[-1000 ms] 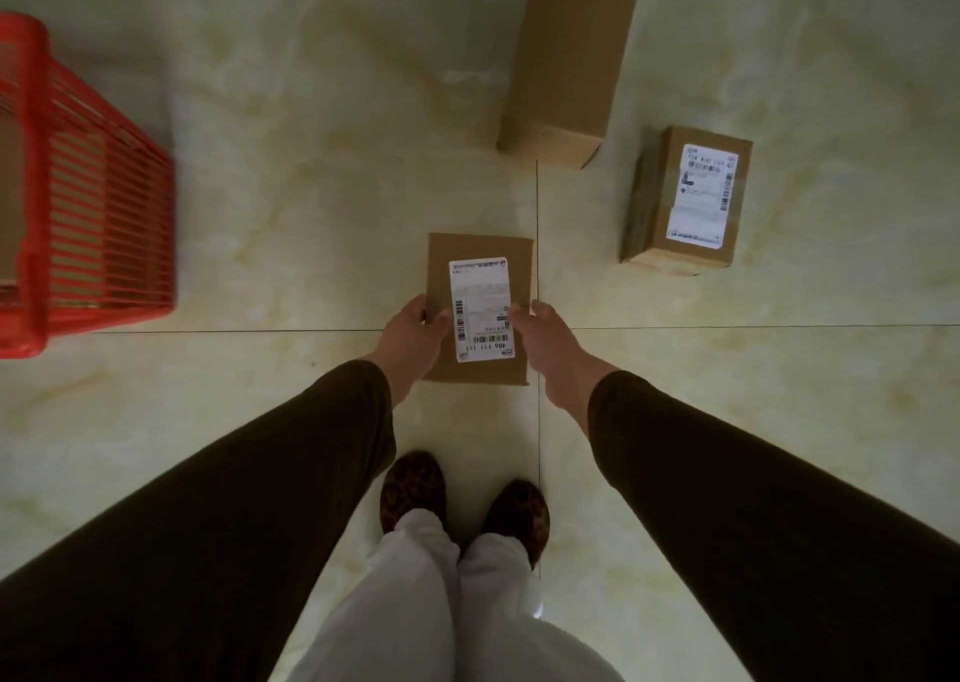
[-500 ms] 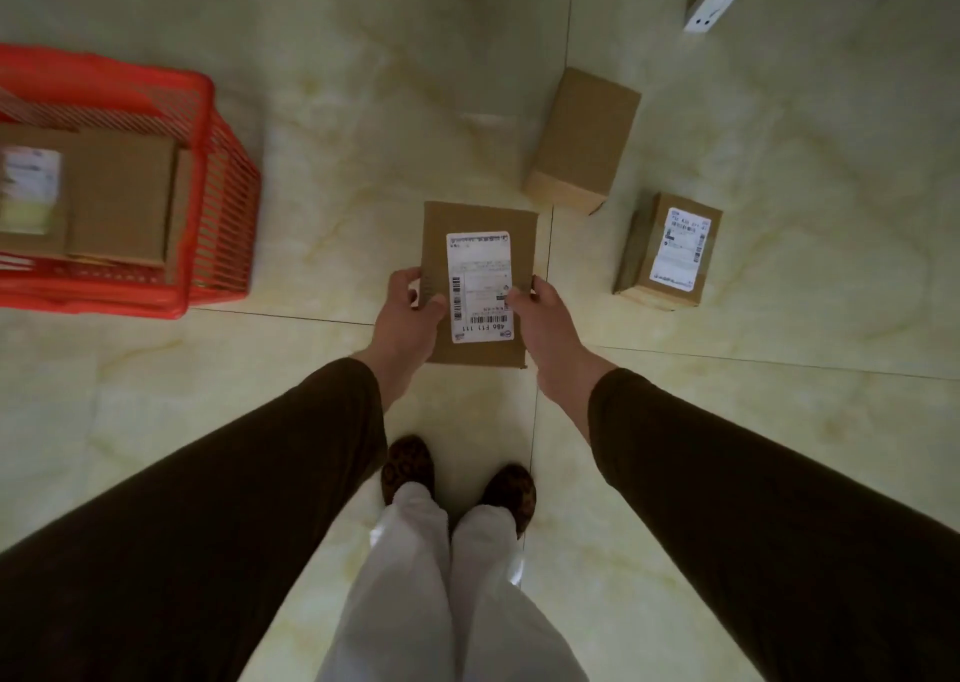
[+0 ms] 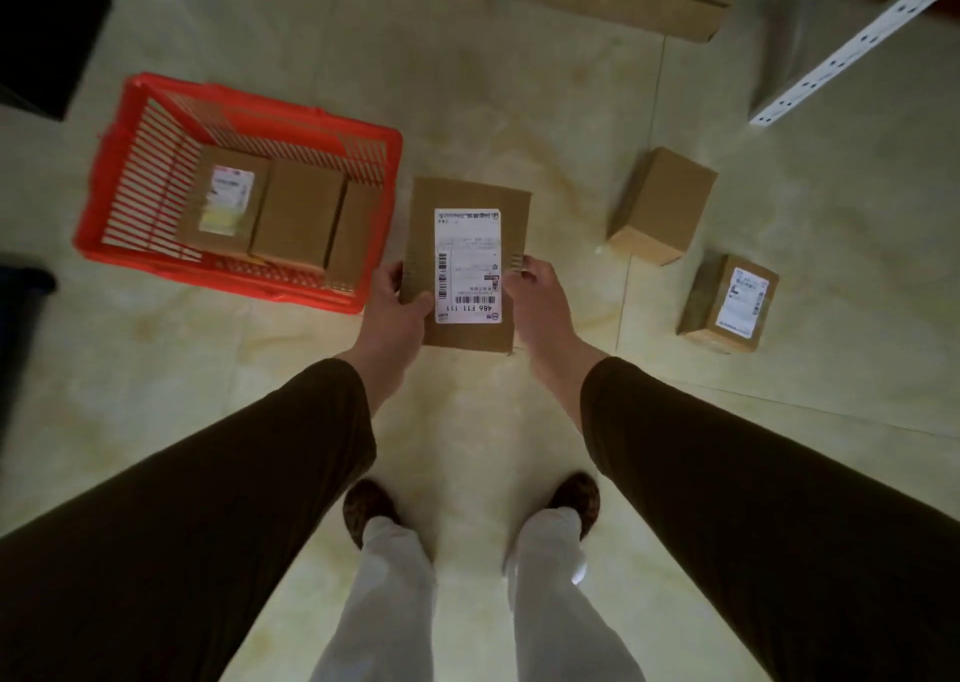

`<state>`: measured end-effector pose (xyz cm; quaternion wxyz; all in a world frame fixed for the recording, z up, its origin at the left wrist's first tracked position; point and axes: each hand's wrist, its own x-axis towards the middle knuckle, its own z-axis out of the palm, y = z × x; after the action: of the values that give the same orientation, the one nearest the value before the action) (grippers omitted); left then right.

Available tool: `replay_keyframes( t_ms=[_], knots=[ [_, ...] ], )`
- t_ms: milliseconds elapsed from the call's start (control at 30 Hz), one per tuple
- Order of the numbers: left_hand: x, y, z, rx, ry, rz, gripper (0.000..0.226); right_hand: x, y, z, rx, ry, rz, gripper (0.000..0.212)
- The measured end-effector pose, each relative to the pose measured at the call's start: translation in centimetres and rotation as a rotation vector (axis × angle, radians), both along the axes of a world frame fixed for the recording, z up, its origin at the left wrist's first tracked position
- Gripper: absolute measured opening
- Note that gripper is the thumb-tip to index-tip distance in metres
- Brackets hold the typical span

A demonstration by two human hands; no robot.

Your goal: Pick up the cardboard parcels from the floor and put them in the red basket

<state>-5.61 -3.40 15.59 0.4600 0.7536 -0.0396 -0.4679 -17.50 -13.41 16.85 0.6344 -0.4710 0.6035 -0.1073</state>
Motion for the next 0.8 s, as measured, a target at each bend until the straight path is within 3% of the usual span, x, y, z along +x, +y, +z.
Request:
replay_keyframes(
  t_ms=[267, 467, 633, 800],
  knots=[
    [9.9, 7.4, 1.3, 0.029, -0.047, 0.021, 0.055, 9.5, 6.9, 1.0, 0.054, -0.051, 0.059, 0.033],
    [16.4, 9.1, 0.8, 0.041, -0.033, 0.064, 0.050, 16.1, 7.3, 1.0, 0.061, -0.089, 0.150, 0.071],
    [22.2, 10.7, 0.0, 0.050, 0.029, 0.093, 0.047, 20.7, 7.0, 0.1, -0.015, 0.064, 0.320, 0.096],
    [27.6, 12.1, -0.6, 0.047, 0.066, 0.079, 0.037, 25.0, 8.2, 0.5, -0.084, 0.117, 0.406, 0.081]
  ],
)
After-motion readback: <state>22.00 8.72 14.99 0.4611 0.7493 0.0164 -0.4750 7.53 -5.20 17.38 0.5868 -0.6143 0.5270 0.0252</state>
